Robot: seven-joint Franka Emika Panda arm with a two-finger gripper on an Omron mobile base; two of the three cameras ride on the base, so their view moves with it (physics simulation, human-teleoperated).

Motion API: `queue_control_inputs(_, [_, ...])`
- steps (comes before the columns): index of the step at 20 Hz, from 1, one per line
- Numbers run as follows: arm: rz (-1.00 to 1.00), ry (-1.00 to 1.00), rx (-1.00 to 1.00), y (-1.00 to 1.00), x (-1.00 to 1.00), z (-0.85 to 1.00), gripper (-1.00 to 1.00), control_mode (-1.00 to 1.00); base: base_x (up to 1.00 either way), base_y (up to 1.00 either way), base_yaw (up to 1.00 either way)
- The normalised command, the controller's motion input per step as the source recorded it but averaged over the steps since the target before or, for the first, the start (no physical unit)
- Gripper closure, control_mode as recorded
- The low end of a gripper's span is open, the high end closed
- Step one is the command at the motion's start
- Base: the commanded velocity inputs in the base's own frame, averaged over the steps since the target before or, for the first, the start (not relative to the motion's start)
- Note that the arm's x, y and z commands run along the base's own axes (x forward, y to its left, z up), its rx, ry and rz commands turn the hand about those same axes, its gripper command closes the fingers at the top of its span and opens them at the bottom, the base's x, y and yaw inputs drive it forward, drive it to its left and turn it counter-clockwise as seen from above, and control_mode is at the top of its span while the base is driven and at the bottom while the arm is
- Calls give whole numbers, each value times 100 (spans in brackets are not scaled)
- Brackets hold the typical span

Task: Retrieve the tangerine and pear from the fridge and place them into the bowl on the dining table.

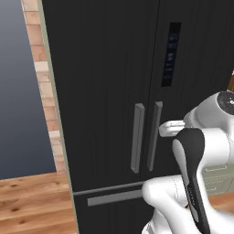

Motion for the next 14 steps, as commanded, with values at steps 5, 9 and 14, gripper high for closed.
queue_control_inputs(5, [0,-4,0,0,-64,-19,-100,-100,0,0,0])
queue_control_inputs(9, [0,-1,0,0,-17,-20,-100,-100,0,0,0])
queue_control_inputs(14, [0,-1,0,0,10,-16,-100,-100,0,0,0])
